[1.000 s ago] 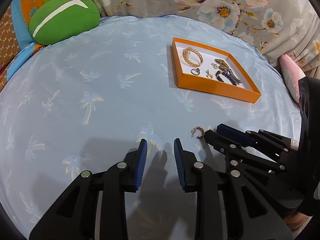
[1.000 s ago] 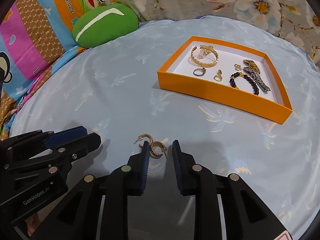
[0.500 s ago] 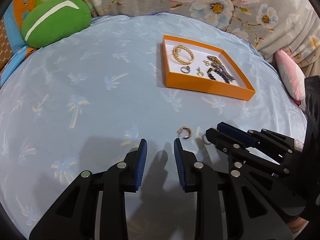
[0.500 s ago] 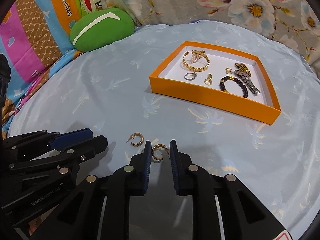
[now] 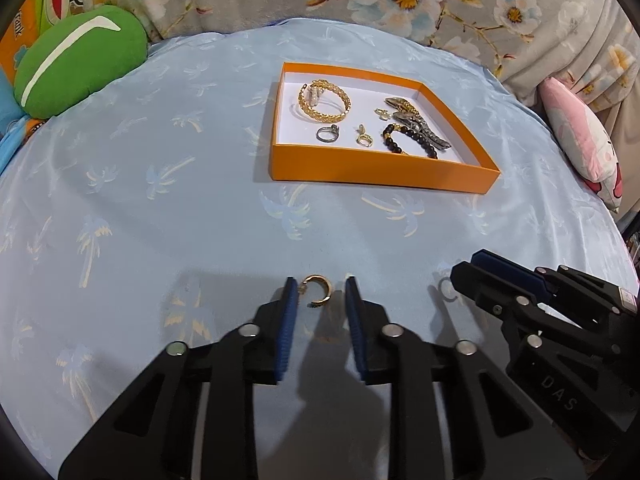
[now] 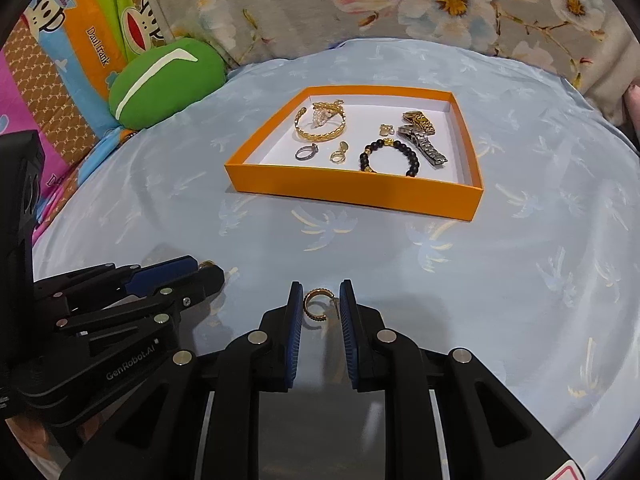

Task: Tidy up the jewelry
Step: 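Grasp a gold hoop earring with the right tool while the left tool grasps the other hoop, then carry both hoop earrings into the orange box and open both tools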

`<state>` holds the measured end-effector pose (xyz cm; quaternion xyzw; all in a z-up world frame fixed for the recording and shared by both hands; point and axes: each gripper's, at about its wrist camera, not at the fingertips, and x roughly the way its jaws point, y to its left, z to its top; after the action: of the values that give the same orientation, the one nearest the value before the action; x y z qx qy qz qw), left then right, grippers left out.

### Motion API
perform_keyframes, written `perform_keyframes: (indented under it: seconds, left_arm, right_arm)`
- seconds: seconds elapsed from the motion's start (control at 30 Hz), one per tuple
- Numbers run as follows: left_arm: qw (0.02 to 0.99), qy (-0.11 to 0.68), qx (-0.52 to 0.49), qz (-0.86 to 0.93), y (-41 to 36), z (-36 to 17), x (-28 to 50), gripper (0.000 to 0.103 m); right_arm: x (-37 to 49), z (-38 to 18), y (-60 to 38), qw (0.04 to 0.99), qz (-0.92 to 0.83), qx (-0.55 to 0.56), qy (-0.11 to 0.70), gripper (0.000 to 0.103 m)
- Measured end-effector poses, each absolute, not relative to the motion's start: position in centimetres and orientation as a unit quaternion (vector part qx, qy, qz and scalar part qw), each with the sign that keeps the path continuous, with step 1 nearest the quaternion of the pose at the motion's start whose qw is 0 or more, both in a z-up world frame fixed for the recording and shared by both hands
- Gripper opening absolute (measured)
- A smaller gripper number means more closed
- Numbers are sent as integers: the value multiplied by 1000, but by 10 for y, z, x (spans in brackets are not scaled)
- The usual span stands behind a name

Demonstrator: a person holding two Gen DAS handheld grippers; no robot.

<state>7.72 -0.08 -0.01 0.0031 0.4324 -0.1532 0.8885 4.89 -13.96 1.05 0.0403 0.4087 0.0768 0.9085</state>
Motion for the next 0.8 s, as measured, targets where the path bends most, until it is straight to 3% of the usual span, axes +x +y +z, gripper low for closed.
perform_keyframes:
  seconds: [0.23, 0.3, 0.67, 0.73, 0.8]
  left_arm:
    - [890, 428, 8, -156, -3, 0, 76, 14]
    - [889, 429, 5, -158, -2, 3, 77, 0]
    - [901, 405, 1, -157, 10, 33, 87, 1]
    - [900, 407, 3, -159, 8, 31, 84, 21]
    - [898, 410, 12, -160, 1, 25, 82, 32]
  right_arm:
    - [48, 12, -147, 910, 74, 52, 404, 18]
    - [48, 16, -150, 912, 72, 54, 400, 18]
    - [56, 42, -176, 926, 52, 60, 370, 18]
    - [56, 39, -178, 925, 53, 65, 372, 18]
    - [55, 36, -179, 923, 53, 69, 374, 18]
